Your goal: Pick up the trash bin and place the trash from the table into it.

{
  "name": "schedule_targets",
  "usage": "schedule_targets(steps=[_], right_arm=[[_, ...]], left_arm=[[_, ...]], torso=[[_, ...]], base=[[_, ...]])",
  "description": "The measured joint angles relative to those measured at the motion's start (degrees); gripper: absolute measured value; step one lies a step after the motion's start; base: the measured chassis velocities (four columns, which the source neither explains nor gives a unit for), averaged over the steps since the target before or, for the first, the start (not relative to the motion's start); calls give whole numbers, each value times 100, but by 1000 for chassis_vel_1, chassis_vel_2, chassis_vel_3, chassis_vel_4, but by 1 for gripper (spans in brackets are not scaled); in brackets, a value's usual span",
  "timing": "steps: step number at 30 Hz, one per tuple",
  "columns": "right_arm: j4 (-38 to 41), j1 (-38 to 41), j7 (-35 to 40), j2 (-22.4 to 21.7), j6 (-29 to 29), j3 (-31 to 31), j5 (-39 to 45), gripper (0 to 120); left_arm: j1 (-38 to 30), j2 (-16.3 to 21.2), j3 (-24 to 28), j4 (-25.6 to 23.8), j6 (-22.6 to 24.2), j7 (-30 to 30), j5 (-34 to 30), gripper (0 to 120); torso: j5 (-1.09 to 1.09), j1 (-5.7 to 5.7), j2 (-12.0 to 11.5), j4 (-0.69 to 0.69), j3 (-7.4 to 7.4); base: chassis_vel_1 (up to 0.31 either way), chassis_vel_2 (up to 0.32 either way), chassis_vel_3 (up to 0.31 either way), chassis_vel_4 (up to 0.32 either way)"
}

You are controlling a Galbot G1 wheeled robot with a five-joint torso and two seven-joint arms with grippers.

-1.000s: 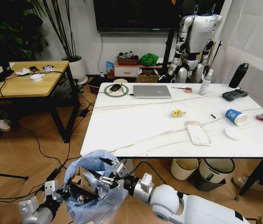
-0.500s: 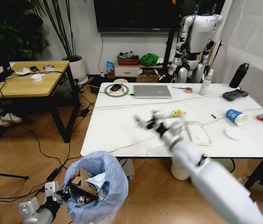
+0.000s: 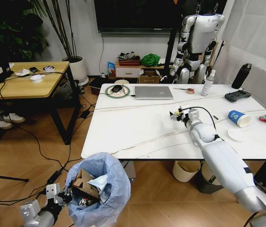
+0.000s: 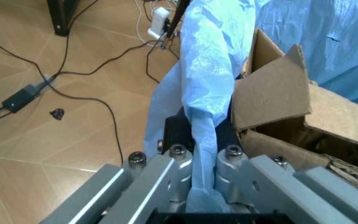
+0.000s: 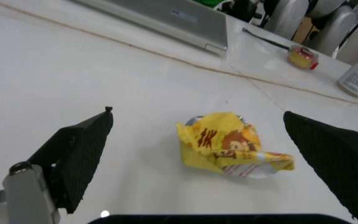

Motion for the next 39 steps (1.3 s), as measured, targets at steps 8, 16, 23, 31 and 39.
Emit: schedule_targets(steps=[8,16,23,31,39], right_arm=[[-698,258,90,393,150,-100,-439,100],[-1068,358,110,431,204,65,-632,100],[-1156,371,35,385,325,160,-632,77],[-1257,370,20,379,356,176,-602,51],[-1264,352,11,361,419,185,-528,23]], left_arm=[[48,-40,-31,-11,-14,3,33,0],[67,-50,-38,-11,-22,22,53,0],[29,-48,-11,3,-22,22,53,0],[23,-47,-7,26,-22,21,54,0],[17,-27,-14,43,-22,21,39,0]], torso=[[-1,0,0,2,-1],[0,-1,1,1,-1],[0,-1,1,0,-1],[0,-1,1,0,-1],[0,-1,1,1,-1]], base=[[0,0,0,0],[0,0,0,0],[0,0,0,0],[0,0,0,0],[0,0,0,0]])
